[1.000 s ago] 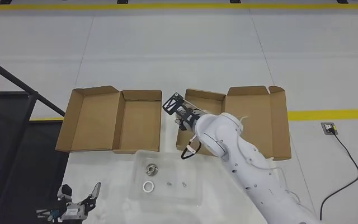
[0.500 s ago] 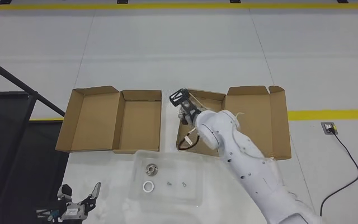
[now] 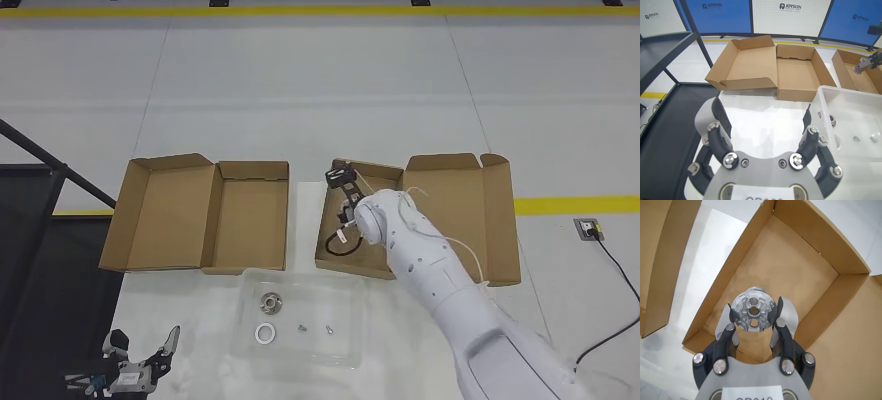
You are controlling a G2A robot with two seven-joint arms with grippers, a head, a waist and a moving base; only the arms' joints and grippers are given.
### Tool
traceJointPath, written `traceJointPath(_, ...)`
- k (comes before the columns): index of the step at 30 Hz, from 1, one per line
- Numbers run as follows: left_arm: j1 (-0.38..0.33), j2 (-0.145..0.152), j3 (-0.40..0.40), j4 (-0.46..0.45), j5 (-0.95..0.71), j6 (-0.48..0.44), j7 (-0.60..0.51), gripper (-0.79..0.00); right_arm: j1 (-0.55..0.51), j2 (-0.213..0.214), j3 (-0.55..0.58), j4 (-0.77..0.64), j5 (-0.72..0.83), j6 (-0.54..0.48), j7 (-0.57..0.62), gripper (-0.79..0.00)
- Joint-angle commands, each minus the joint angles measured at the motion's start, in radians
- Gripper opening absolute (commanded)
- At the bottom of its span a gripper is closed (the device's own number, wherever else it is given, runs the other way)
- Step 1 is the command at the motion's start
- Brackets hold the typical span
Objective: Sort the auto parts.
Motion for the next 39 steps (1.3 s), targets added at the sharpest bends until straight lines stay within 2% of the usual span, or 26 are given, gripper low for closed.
traceJointPath(1,0.0,0.0,0.0,0.0,0.0,0.0,0.0,0.0,0.009,-0.013,-0.005,0.044,0.01,-0.005,-0.015,-0.785)
traceJointPath(9,0.0,0.0,0.0,0.0,0.0,0.0,0.0,0.0,0.036,-0.054,-0.021,0.147,0.023,-0.012,-0.047,-0.785)
traceJointPath(10,0.0,0.0,0.0,0.0,0.0,0.0,0.0,0.0,0.039,-0.058,-0.022,0.157,0.025,-0.014,-0.048,-0.668)
traceJointPath(11,0.0,0.0,0.0,0.0,0.0,0.0,0.0,0.0,0.042,-0.062,-0.023,0.165,0.025,-0.016,-0.05,-0.61)
traceJointPath(14,0.0,0.0,0.0,0.0,0.0,0.0,0.0,0.0,0.049,-0.072,-0.025,0.188,0.027,-0.019,-0.056,-0.582)
traceJointPath(19,0.0,0.0,0.0,0.0,0.0,0.0,0.0,0.0,0.058,-0.084,-0.024,0.22,0.035,-0.03,-0.055,-0.425)
traceJointPath(22,0.0,0.0,0.0,0.0,0.0,0.0,0.0,0.0,0.062,-0.089,-0.023,0.234,0.036,-0.036,-0.057,-0.4)
traceJointPath(25,0.0,0.0,0.0,0.0,0.0,0.0,0.0,0.0,0.065,-0.091,-0.022,0.244,0.038,-0.04,-0.062,-0.332)
traceJointPath(27,0.0,0.0,0.0,0.0,0.0,0.0,0.0,0.0,0.069,-0.092,-0.02,0.25,0.039,-0.042,-0.063,-0.209)
traceJointPath(32,0.0,0.0,0.0,0.0,0.0,0.0,0.0,0.0,0.074,-0.093,-0.016,0.256,0.04,-0.045,-0.065,-0.028)
traceJointPath(36,0.0,0.0,0.0,0.0,0.0,0.0,0.0,0.0,0.079,-0.09,-0.006,0.256,0.051,-0.049,-0.085,-0.031)
traceJointPath(39,0.0,0.0,0.0,0.0,0.0,0.0,0.0,0.0,0.091,-0.083,0.005,0.254,0.063,-0.072,-0.11,0.0)
